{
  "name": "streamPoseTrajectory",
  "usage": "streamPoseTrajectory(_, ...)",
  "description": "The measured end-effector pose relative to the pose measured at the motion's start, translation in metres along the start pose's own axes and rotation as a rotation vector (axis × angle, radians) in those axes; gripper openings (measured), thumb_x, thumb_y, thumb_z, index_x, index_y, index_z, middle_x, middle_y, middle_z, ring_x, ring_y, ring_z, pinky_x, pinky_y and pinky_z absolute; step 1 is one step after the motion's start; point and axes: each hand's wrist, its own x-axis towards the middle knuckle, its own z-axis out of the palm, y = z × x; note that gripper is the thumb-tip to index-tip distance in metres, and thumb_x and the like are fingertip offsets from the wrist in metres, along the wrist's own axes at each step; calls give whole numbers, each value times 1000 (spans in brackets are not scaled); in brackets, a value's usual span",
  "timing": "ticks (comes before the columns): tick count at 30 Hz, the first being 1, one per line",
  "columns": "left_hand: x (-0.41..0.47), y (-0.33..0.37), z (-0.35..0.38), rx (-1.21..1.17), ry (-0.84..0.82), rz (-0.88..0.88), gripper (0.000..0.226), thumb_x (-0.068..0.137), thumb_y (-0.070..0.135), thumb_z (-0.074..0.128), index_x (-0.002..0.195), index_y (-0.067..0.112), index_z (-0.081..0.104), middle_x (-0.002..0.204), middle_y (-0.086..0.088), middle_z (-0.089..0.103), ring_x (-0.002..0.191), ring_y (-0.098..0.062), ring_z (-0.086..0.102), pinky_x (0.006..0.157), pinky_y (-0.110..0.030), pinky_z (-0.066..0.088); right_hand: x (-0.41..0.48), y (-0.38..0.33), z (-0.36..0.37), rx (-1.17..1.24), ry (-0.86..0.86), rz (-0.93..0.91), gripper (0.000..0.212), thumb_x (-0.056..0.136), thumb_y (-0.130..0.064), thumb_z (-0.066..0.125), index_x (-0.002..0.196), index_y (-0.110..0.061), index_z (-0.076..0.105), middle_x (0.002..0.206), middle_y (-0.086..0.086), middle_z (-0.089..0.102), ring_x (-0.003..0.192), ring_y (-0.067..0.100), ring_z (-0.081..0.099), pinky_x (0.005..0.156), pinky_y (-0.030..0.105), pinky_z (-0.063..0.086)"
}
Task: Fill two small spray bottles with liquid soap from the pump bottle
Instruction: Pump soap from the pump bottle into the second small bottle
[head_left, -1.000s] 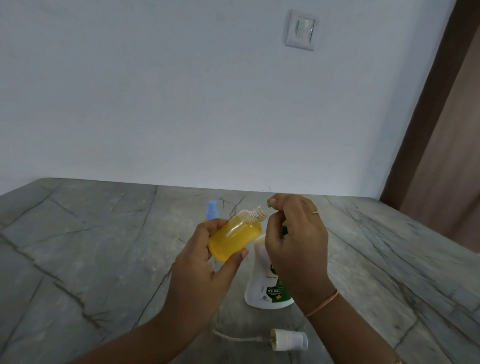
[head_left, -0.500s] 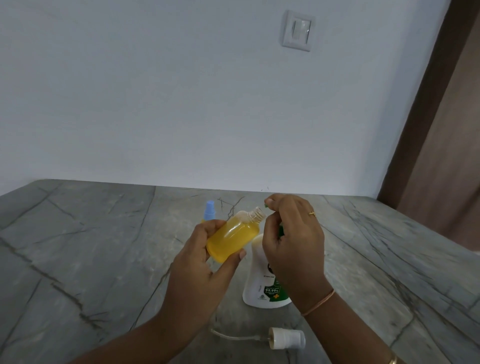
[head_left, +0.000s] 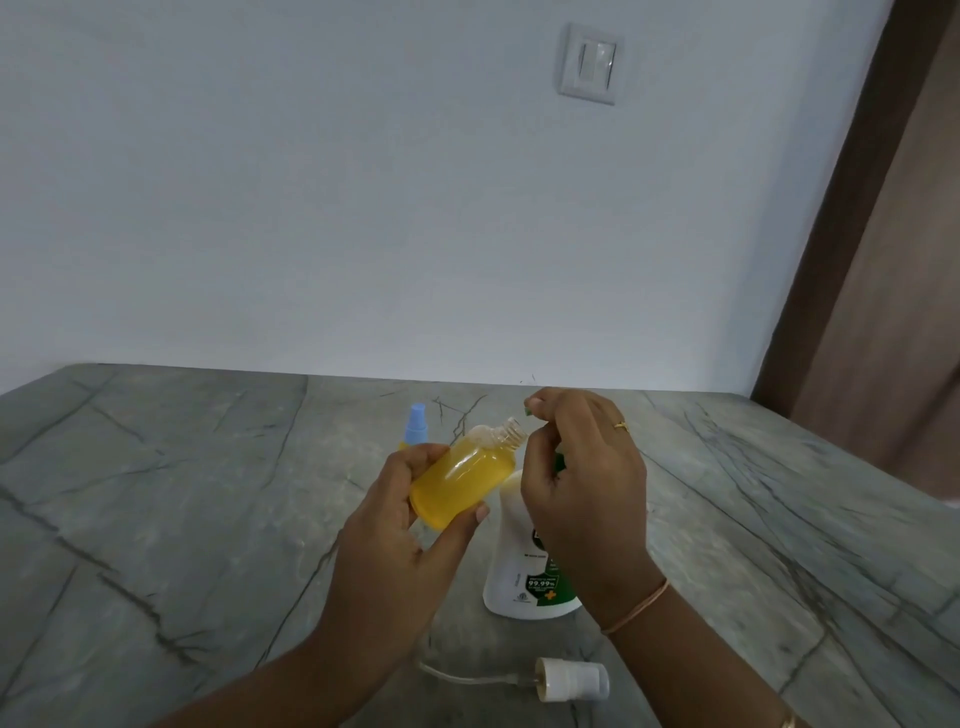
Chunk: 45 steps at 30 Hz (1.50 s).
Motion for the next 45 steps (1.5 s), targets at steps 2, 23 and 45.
streamPoseTrajectory(2,0,0,-1,-1,2,-8,39,64,46,64,96,45,42,96,32,48,92,13,53,69,3,40,-1,0,1,6,10,-1,21,79,-4,44,84,-2,64,81,6,66,80,19,60,63,28,50)
streamPoseTrajectory(23,0,0,0,-2,-3,-41,38,63,47,63,95,46,42,96,33,48,87,10,53,68,4,39,-2,0,1,4,16,-5,19,79,-5,45,82,-2,64,80,7,66,78,19,60,63,28,50)
streamPoseTrajectory(45,-2,-2,3,-33,-16,-38,39,64,48,64,97,46,44,100,27,54,94,-3,58,75,-14,46,1,0,-1,16,-7,14,22,79,-7,43,83,-4,64,81,6,67,78,20,62,61,28,51)
